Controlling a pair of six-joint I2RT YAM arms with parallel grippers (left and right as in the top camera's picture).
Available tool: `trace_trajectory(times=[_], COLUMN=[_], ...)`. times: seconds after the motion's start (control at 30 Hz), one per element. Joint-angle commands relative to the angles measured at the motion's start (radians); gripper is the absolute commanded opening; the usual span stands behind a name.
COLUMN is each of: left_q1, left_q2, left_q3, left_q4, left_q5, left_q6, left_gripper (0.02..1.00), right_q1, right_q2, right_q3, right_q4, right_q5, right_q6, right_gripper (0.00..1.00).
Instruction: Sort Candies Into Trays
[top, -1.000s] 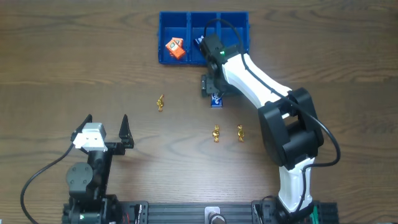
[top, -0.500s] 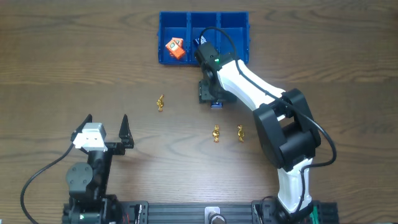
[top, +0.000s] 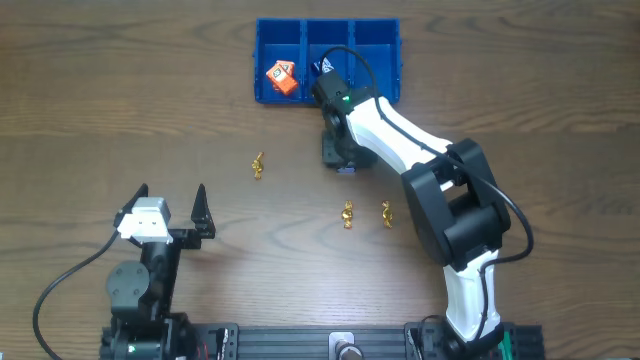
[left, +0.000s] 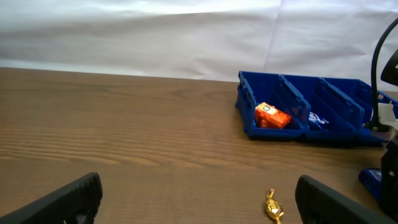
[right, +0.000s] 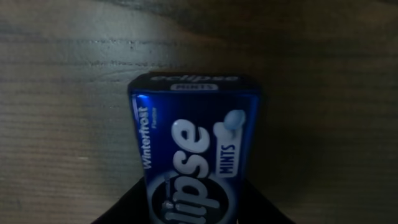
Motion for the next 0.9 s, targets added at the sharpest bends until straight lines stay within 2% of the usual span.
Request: trace_trajectory(times=[0.03, 0.17, 0.27, 0.4, 0.5, 0.6, 0.77, 0.9], left_q1=[0.004, 0.004, 0.004, 0.004, 0.004, 0.004, 0.004, 0.004], left_q2=[-0.006, -0.006, -0.006, -0.006, -0.006, -0.006, -0.006, -0.006], left_q3=[-0.019, -0.019, -0.019, -0.019, -0.019, -0.019, -0.019, -0.019], left_q4=[-0.035, -0.035, -0.035, -0.035, -0.035, -0.035, -0.035, -0.035], left_q5=[0.014, 0.014, 0.014, 0.014, 0.014, 0.014, 0.014, 0.014], left_q6=[0.015, 0.015, 0.015, 0.015, 0.015, 0.015, 0.015, 0.015], left_gripper=[0.998, 0.998, 0.998, 0.998, 0.998, 0.998, 1.0, 0.998], right_q1=[0.002, 0.031, 0.047, 0.048, 0.031, 0.01, -0.012, -0.037], right_q2=[0.014, -0.085, -0.139, -0.084, 0.029, 0.122, 0.246, 0.315], right_q3=[-0.006, 0.024, 0.153, 0.499, 0.767, 0.913, 0.954, 0.954], right_q4=[-0.001, -0.03, -0.127, -0.326, -0.397, -0.39, -0.236, -0.195], right_q5=[0.012, 0.035, 0.094, 0.209, 0.216, 0.216, 0.206, 0.184], right_q6=[0.004, 0.008, 0.007, -0.012, -0.051, -0.058, -0.057, -0.049], right_gripper=[0.294, 0.272, 0.27, 0.279, 0.29, 0.288, 0.288, 0.294])
